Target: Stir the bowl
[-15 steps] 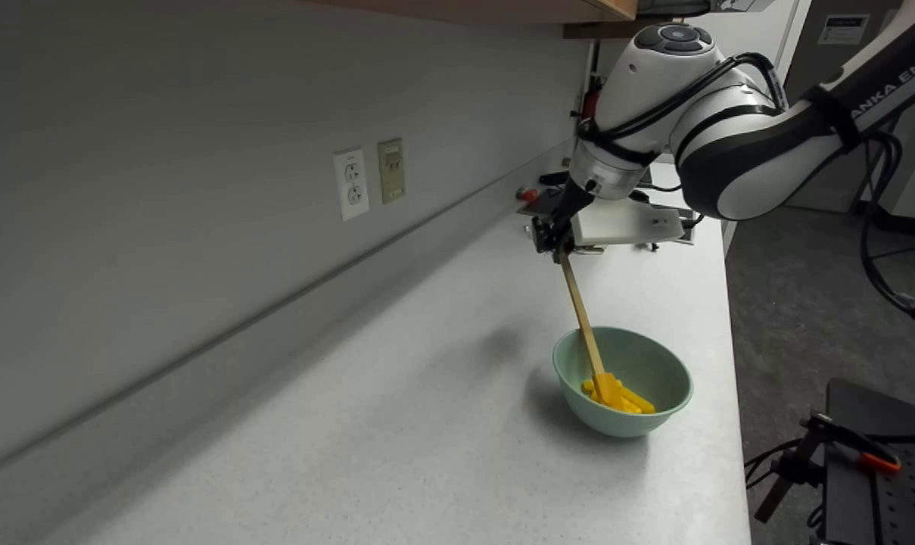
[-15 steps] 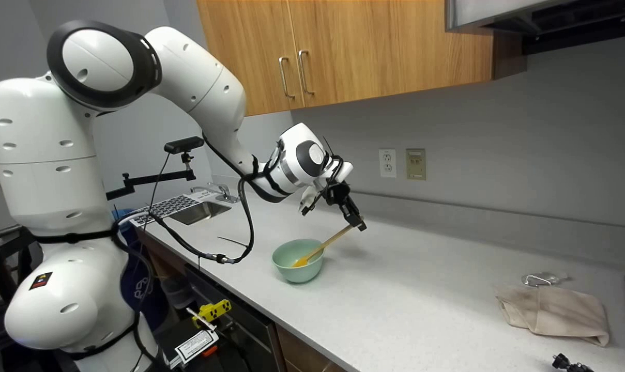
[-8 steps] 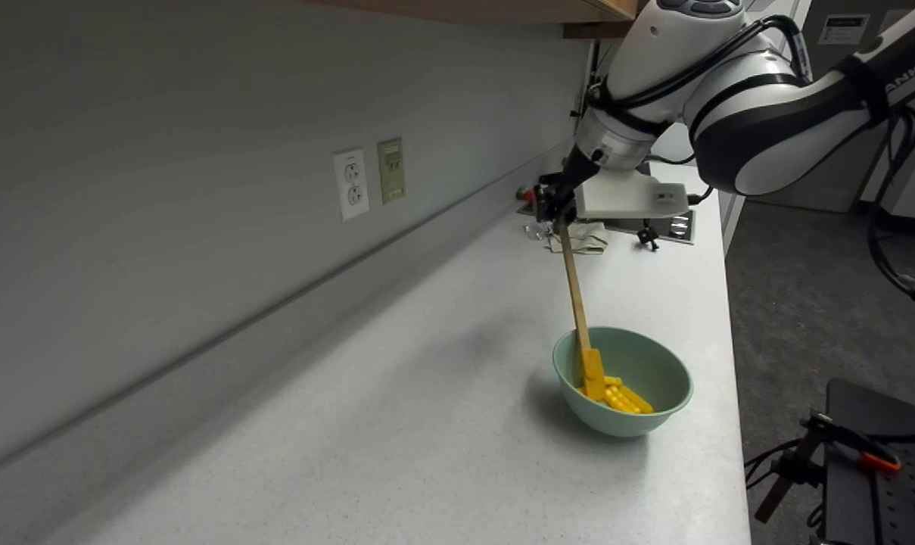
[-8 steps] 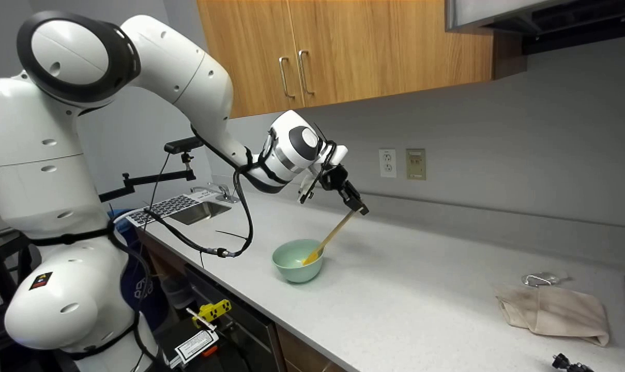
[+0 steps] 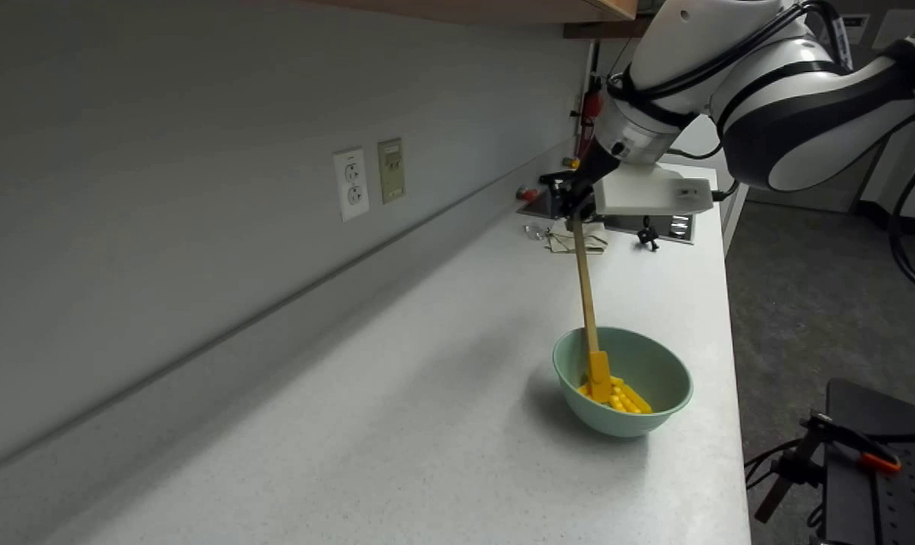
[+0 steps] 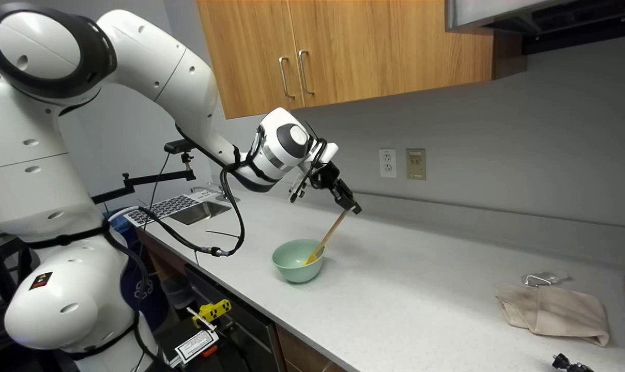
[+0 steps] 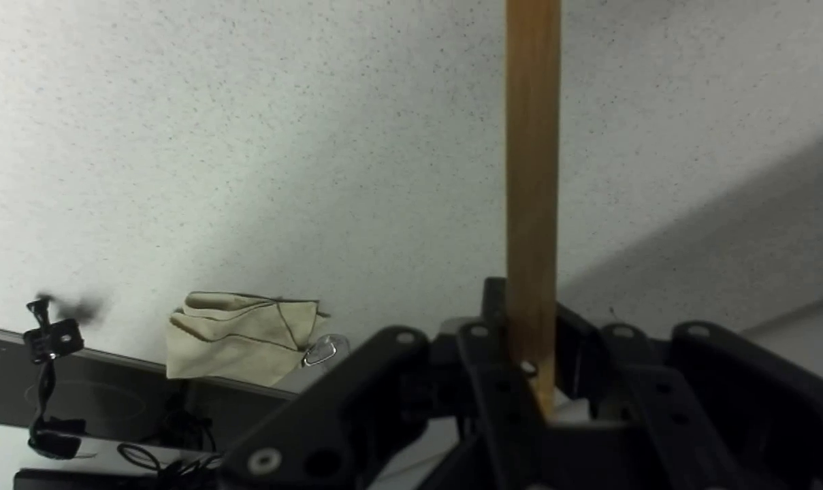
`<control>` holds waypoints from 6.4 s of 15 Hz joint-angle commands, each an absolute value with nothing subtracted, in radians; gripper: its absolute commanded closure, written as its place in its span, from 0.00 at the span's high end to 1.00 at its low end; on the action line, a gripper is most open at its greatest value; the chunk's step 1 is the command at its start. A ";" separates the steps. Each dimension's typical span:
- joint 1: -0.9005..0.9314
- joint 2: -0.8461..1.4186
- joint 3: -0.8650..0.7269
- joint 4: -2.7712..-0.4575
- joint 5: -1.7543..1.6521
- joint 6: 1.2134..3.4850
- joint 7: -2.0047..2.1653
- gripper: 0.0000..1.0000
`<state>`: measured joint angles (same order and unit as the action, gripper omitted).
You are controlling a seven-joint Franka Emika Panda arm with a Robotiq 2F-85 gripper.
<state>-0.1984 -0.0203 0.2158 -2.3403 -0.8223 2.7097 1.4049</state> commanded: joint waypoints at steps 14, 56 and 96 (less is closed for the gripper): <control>-0.194 -0.048 0.214 -2.382 -0.607 2.694 1.373 0.02; -0.077 -0.044 0.187 -2.291 -1.170 2.618 1.519 0.02; -0.090 -0.029 0.212 -2.339 -1.299 2.725 1.701 0.02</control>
